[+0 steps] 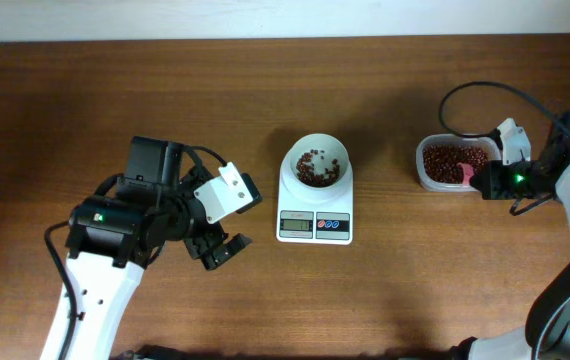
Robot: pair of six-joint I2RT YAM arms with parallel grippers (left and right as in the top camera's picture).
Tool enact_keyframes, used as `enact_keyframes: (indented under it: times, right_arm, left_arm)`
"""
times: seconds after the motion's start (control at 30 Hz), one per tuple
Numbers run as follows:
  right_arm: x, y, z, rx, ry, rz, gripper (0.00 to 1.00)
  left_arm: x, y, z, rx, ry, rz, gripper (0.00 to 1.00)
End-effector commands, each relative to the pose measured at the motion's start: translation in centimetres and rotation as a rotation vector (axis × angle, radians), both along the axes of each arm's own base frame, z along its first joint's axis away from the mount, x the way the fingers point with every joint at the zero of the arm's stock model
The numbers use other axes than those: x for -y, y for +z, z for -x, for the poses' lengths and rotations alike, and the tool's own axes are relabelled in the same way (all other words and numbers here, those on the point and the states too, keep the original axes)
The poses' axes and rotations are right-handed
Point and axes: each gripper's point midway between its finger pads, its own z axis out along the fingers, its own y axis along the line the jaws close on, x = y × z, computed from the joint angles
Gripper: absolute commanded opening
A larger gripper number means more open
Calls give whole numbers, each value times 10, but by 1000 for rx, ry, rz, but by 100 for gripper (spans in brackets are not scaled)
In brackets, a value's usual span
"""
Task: Scoop and weigh 50g on scale
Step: 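Return the scoop to the bean tub and dip it into the beans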
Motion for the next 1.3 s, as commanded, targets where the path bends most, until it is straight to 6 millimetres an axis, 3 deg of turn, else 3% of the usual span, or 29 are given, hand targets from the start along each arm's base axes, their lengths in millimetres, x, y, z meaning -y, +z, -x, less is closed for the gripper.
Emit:
enact_keyframes:
  times: [0.0,0.4,0.6,0.8,1.27]
  right_arm:
    - [-12,5,-4,18,-3,-93,4]
    - [-28,4,-4,39,0,-196,4]
    - [-38,-17,-7,-5,6,-295,4]
    - [-39,-19,-10,-8,-10,-332,4]
    - [-15,14,-22,148,-92,-538,4]
  left_arm:
    - [0,0,0,-6,10,6,99]
    - [0,0,0,-6,10,6,99]
    - [0,0,0,-6,10,6,99]
    - [0,0,0,-6,10,6,99]
    - [0,0,0,-6,10,6,99]
